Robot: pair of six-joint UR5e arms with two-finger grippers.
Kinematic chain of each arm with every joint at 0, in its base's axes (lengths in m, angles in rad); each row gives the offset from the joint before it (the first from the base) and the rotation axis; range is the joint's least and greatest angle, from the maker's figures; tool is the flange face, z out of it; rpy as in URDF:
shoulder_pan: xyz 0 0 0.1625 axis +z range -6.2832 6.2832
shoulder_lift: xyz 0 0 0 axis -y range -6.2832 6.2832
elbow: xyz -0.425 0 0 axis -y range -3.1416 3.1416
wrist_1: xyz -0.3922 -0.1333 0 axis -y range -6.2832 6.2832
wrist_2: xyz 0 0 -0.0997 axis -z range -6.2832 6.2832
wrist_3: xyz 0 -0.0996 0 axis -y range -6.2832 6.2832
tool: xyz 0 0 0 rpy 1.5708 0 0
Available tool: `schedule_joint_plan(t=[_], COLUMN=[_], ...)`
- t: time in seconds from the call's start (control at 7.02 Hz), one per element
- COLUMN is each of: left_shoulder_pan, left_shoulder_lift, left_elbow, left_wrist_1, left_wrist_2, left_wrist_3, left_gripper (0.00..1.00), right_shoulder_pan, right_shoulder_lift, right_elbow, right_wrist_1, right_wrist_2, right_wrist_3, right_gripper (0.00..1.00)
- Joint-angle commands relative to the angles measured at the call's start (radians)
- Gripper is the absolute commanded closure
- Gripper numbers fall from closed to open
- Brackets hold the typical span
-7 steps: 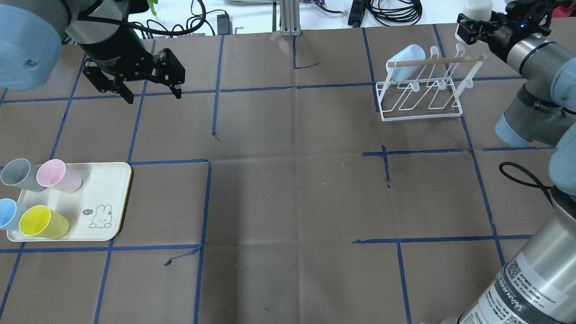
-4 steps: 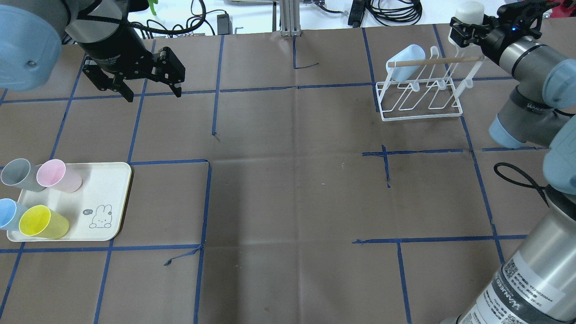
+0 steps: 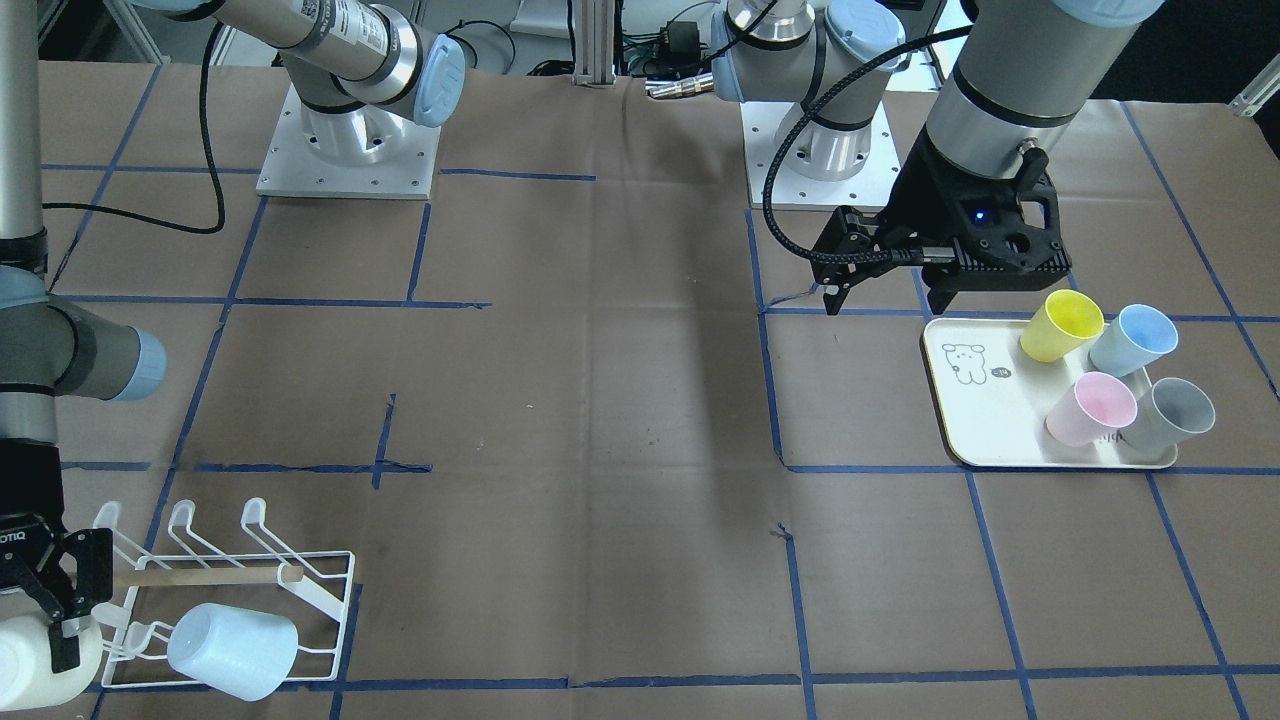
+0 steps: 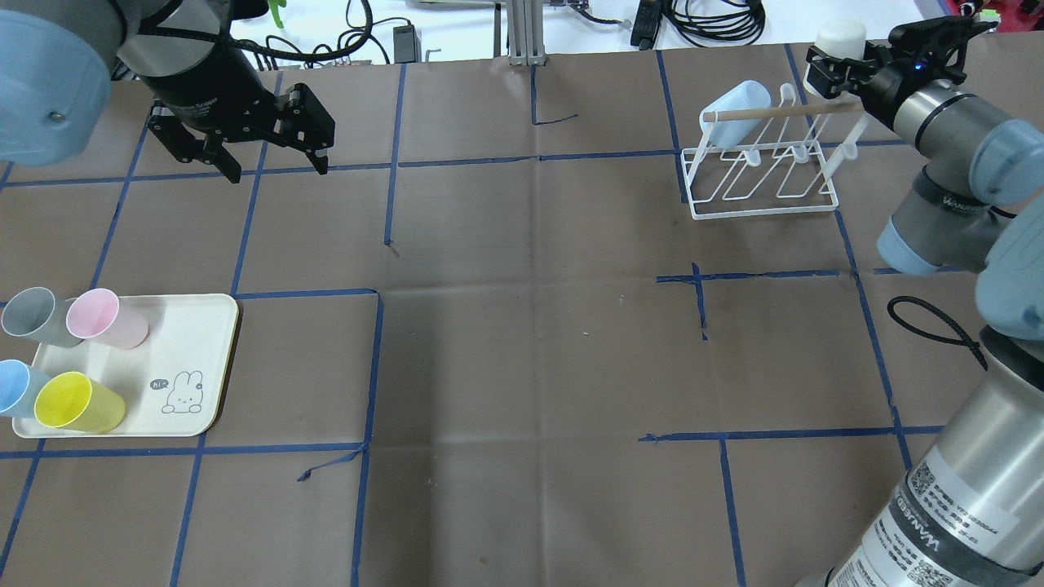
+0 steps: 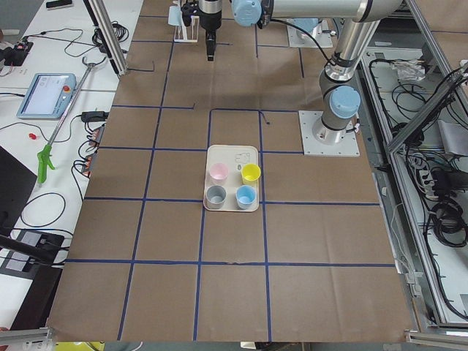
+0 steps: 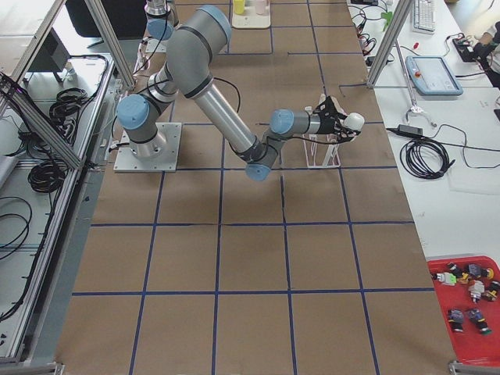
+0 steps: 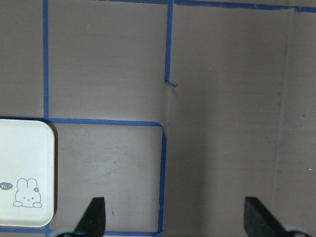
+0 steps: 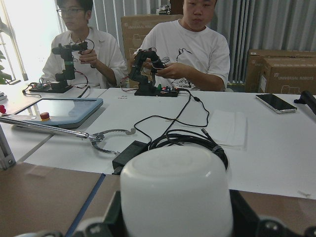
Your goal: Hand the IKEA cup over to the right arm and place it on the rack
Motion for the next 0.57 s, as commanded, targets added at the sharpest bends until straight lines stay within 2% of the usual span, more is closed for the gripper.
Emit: schedule_joint_plan(t=[0.0,0.14,0.28,0.43], left_shoulder_pan=[-0.009,-0.036,-0.042,-0.042], left_shoulder_lift=[0.001,-0.002,-0.007,-0.007], left_elbow=[0.0,0.0,0.002,0.0], left_wrist_1=[0.0,0.008,0.017,0.017], left_wrist_2=[0.02,0.053,0.052,0.045], left_wrist_3=[-0.001,-0.009,-0.012,-0.01], left_gripper=[0.01,0.01,0.01,0.01], right_shoulder_pan=[-0.001,-0.001,-0.001,-0.001], right_shoulder_lift=[0.003,0.003,-0.003,-0.008], right_elbow=[0.006,0.009,0.008,0.008], right_wrist_1=[-0.003,0.002,0.008,0.008], right_wrist_2=[0.0,0.0,0.0,0.0], right_wrist_3=[-0.001,-0.001,0.007,0.008], right_gripper=[0.79,0.55,0.01,0.01])
